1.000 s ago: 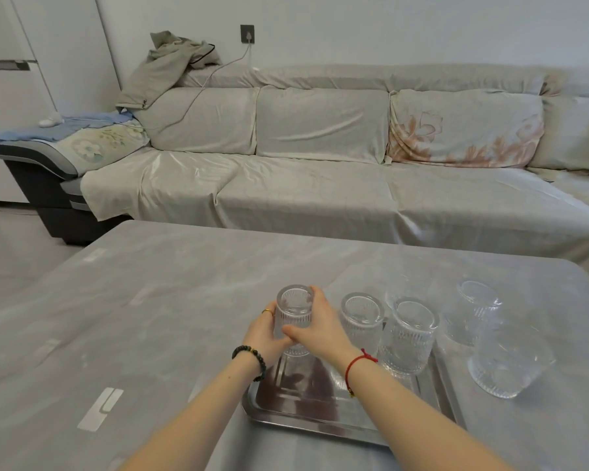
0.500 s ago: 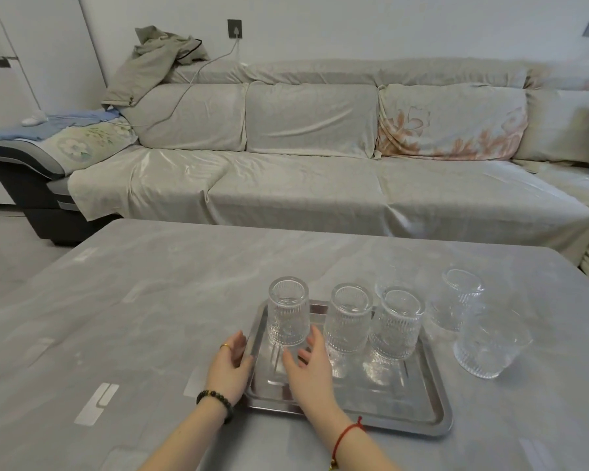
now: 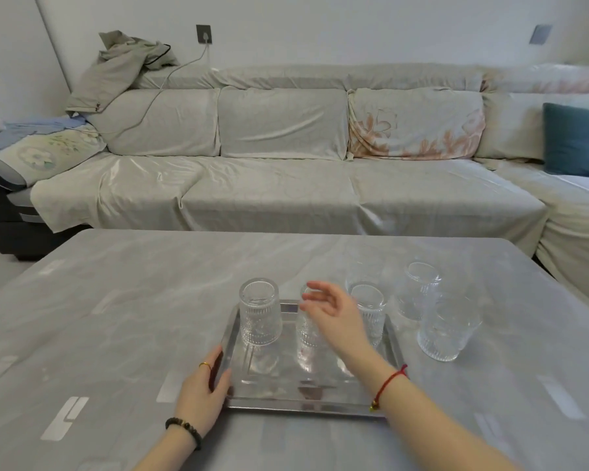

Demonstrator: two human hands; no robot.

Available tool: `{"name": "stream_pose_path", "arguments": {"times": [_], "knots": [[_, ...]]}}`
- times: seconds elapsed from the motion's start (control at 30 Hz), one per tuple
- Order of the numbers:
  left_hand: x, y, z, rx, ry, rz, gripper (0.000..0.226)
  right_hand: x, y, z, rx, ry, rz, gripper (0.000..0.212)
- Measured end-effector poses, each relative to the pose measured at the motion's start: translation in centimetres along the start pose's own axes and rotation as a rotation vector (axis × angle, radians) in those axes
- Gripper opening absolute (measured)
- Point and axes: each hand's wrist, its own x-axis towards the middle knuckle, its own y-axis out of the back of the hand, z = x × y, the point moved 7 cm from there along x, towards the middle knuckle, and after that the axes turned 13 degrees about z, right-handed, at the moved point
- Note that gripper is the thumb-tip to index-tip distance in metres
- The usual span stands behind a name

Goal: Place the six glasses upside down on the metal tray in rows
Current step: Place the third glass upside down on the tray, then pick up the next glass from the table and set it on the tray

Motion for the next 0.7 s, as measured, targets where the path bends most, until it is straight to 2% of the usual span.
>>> {"name": "stream_pose_path", "arguments": {"times": [0.07, 0.17, 0.23, 0.3, 0.4, 0.57, 0.7], "knots": [[-0.8, -0.2, 0.8, 0.082, -0.132, -0.057, 0.060, 2.3, 4.0, -2.0, -0.023, 0.087, 0.089, 0.027], [-1.3, -1.1, -0.1, 0.353, -0.181, -0.145, 0.097, 5.8, 8.8, -3.3, -0.142, 0.179, 0.221, 0.031], [-1.3, -1.3, -0.5, 0.483, -0.193, -0.162, 0.118, 8.2, 10.8, -2.7, -0.269, 0.176, 0.248, 0.045], [-1.4, -1.5, -0.5, 0.524, -0.192, -0.169, 0.128, 10.3, 11.7, -1.2, -0.417, 0.123, 0.194, 0.064], [-1.3, -1.3, -0.6, 0.516, -0.176, -0.143, 0.133, 12.9, 11.6, 1.3, -0.535, 0.040, 0.109, 0.087], [-1.1, -1.5, -0.9, 0.521, -0.175, -0.130, 0.130, 16.1, 9.1, 4.0, -0.497, -0.059, 0.053, 0.104], [-1.0, -1.6, -0.9, 0.523, -0.185, -0.130, 0.129, 17.0, 8.9, 6.7, -0.448, -0.155, 0.132, 0.113]]}}
